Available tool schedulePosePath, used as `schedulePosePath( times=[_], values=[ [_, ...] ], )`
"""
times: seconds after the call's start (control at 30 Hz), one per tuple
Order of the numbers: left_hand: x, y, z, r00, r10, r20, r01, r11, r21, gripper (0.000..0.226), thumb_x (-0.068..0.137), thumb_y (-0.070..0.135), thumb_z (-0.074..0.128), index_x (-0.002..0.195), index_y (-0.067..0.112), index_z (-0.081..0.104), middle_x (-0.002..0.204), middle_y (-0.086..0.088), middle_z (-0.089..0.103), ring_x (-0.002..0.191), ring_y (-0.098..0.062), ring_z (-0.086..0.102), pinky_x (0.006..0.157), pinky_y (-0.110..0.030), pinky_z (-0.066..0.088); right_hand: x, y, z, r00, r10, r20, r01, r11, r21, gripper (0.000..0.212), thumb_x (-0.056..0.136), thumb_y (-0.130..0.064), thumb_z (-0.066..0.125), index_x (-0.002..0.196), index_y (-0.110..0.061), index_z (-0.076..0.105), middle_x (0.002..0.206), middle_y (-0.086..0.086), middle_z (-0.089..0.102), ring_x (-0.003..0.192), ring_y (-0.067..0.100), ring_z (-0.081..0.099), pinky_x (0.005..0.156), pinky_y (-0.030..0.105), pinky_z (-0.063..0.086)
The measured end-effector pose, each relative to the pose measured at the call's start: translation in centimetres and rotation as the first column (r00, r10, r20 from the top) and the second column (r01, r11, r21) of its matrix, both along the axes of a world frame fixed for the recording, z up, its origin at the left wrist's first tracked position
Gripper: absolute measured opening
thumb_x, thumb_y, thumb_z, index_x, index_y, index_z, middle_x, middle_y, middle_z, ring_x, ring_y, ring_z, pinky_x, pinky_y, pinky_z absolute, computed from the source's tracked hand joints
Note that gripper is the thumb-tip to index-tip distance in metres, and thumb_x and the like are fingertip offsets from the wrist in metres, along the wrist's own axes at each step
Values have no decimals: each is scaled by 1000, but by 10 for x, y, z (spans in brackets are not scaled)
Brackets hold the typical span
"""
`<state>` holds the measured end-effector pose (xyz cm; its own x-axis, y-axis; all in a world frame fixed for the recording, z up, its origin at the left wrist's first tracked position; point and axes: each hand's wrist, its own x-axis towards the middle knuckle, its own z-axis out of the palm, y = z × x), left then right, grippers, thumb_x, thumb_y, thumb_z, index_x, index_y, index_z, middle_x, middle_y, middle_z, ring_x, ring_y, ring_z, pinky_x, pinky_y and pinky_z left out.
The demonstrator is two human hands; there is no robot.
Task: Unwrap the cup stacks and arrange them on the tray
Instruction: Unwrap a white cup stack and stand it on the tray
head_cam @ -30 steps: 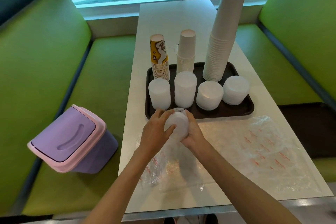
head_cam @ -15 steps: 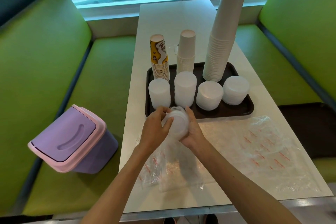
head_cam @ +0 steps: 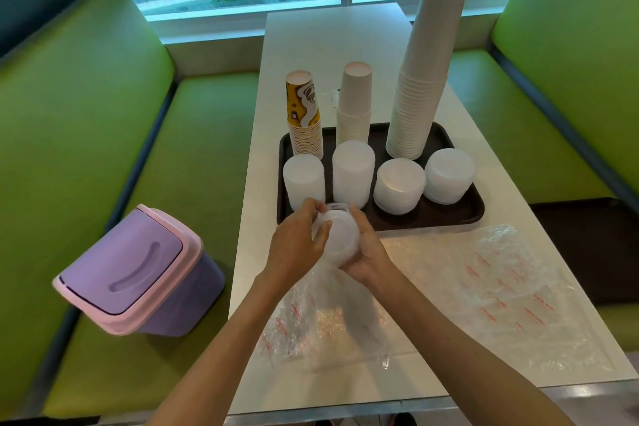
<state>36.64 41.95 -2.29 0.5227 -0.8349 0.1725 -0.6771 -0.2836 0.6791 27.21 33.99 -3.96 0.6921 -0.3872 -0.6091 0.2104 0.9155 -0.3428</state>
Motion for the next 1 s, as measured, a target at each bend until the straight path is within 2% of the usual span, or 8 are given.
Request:
schedulePosePath(
  times=[0.1,0.2,0.33,0.43,0.57,0.67,0.83,1.0],
  values=[
    [5,-2,0,999,-4,-46,4,1000,-15,21,93,19,59,112,11,54,103,-4,62,85,-13,54,67,-11,40,-1,-3,1,999,35,-26,-37,997,-63,21,91,-33,59,99,-15,65,77,11,71,78,24,65,62,36,58],
    [5,-1,-2,994,-46,-96,42,998,-49,17,93,16,58,109,12,53,102,1,59,87,-12,54,70,-5,38,1,-7,-7,999,12,-51,-16,997,-80,21,91,-32,60,102,-14,66,84,12,70,83,24,64,71,39,57],
    [2,-5,-10,991,-4,-133,-14,991,-133,19,93,13,58,111,9,54,102,2,55,91,-13,54,79,-13,43,1,-9,-15,996,-40,-75,33,996,-85,28,92,-32,60,110,-11,63,91,12,68,86,25,64,64,37,59],
    [0,-9,-10,968,100,-231,-148,968,-202,15,93,14,59,107,14,54,101,1,57,90,-11,54,77,-12,45,3,-9,-16,992,-80,-98,68,991,-118,19,92,-30,59,102,-15,64,93,10,67,88,25,63,65,37,58],
    [-3,-12,-6,865,192,-464,-305,935,-182,13,93,15,59,103,15,52,95,5,57,83,-6,55,66,-7,47,5,-8,-16,990,-114,-78,108,991,-79,25,91,-26,61,113,-14,61,102,13,65,93,28,62,70,43,58],
    [11,-21,-1,768,257,-586,-395,911,-119,12,92,17,61,102,14,55,95,0,60,87,-15,57,70,-22,50,4,-8,-10,997,-76,-9,76,997,-25,27,90,-24,58,110,-8,62,92,16,68,89,30,61,60,41,59],
    [62,-52,20,757,405,-513,-504,862,-63,25,91,19,61,111,5,58,105,-9,61,92,-19,57,79,-29,49,6,-13,-6,996,-83,12,83,997,6,45,72,-31,64,111,-9,59,107,14,58,107,27,52,94,41,46],
    [91,-83,21,776,487,-401,-522,852,24,24,91,19,61,109,3,60,105,-9,63,91,-20,56,77,-30,46,7,-13,3,995,-88,44,89,996,-30,33,59,-29,67,85,-9,62,85,9,57,83,21,55,82,35,45]
  ],
)
